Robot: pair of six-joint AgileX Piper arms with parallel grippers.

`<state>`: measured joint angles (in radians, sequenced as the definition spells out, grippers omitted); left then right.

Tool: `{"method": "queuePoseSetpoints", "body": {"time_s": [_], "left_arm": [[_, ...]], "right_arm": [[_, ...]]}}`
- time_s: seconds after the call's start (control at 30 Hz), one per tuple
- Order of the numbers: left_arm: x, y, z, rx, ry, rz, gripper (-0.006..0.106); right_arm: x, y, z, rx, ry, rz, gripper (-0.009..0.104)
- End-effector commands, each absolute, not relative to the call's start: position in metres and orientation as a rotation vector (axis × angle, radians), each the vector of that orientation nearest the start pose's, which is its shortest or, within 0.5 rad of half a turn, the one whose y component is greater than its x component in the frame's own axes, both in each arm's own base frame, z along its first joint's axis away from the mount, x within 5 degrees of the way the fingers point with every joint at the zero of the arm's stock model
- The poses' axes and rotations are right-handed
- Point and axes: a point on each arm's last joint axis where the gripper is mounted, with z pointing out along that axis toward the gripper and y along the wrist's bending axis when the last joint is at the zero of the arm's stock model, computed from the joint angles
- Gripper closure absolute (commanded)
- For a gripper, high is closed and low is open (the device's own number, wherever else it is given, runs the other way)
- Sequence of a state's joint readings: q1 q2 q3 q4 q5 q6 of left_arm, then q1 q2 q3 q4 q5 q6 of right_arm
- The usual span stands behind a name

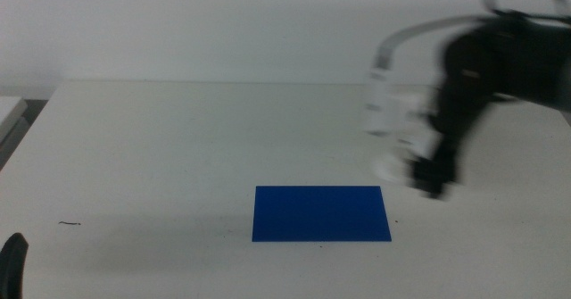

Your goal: Use one arm to grab the shoe from the table and place it on the mat.

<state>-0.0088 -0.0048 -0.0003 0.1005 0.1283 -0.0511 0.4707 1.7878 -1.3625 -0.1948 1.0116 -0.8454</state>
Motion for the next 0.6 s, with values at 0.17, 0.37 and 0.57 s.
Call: {"method": "queuePoseSetpoints", "body": {"time_s": [0.17, 0.37, 0.57], "left_arm": [[0.056, 0.001, 0.203, 0.032, 1.599, 0.034, 0.007], [0.056, 0.001, 0.203, 0.032, 1.599, 0.034, 0.007], [0.056, 0.001, 0.203, 0.032, 1.599, 0.034, 0.007]], "right_arm": [[0.347, 0.250, 0.224, -1.979, 2.171, -0.200, 0.098], [0.358, 0.260, 0.212, -0.433, 2.899, -0.070, 0.098], [0.354, 0.264, 0.212, 0.668, 2.907, 0.108, 0.098]]}}
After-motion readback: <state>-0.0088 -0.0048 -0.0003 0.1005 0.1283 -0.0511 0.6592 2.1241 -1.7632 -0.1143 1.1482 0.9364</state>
